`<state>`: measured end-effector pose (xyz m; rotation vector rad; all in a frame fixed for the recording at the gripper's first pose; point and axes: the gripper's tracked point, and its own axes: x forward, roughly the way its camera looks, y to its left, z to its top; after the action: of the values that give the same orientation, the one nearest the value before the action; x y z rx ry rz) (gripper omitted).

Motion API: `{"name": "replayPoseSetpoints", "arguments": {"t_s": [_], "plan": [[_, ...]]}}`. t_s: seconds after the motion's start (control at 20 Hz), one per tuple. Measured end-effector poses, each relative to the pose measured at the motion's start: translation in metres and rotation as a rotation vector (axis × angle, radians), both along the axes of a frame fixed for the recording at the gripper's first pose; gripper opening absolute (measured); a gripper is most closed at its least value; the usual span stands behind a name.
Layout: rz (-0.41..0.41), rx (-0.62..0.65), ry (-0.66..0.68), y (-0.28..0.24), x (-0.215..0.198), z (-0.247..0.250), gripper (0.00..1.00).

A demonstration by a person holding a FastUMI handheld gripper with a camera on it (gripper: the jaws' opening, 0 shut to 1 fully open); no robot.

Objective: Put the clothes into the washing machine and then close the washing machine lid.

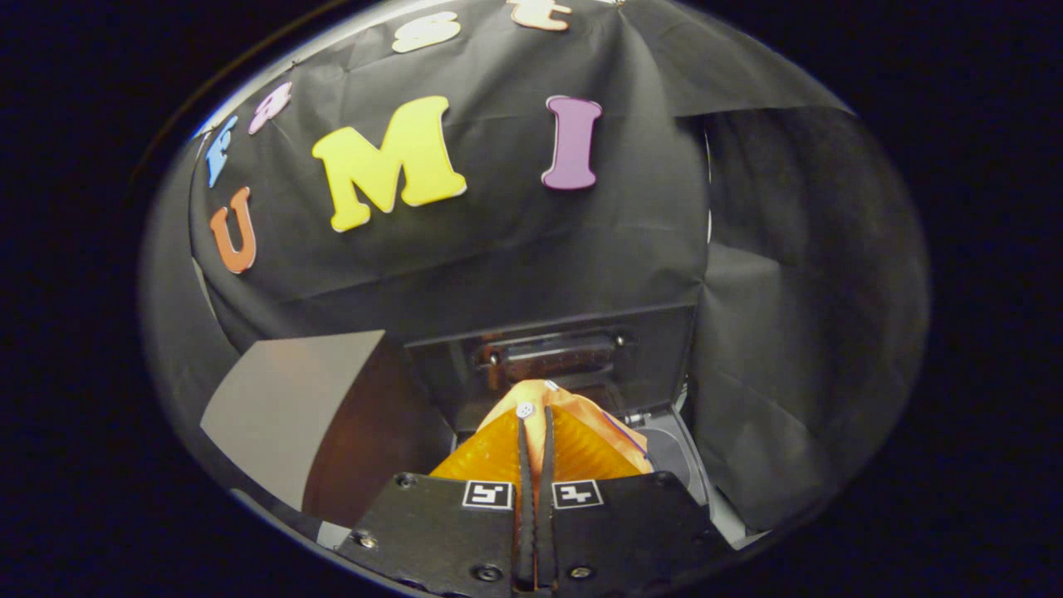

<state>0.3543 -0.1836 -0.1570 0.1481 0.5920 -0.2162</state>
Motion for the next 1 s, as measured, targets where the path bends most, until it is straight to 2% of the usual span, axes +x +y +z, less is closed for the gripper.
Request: {"name": "replayPoseSetpoints", "arguments": {"t_s": [0.4,1.0], "plan": [[-0.039,0.022,0.112,-0.022,0.01,-0.067,0.05],[-0.067,0.011,0.224,-0.047,0.018,-0.132,0.05]]}}
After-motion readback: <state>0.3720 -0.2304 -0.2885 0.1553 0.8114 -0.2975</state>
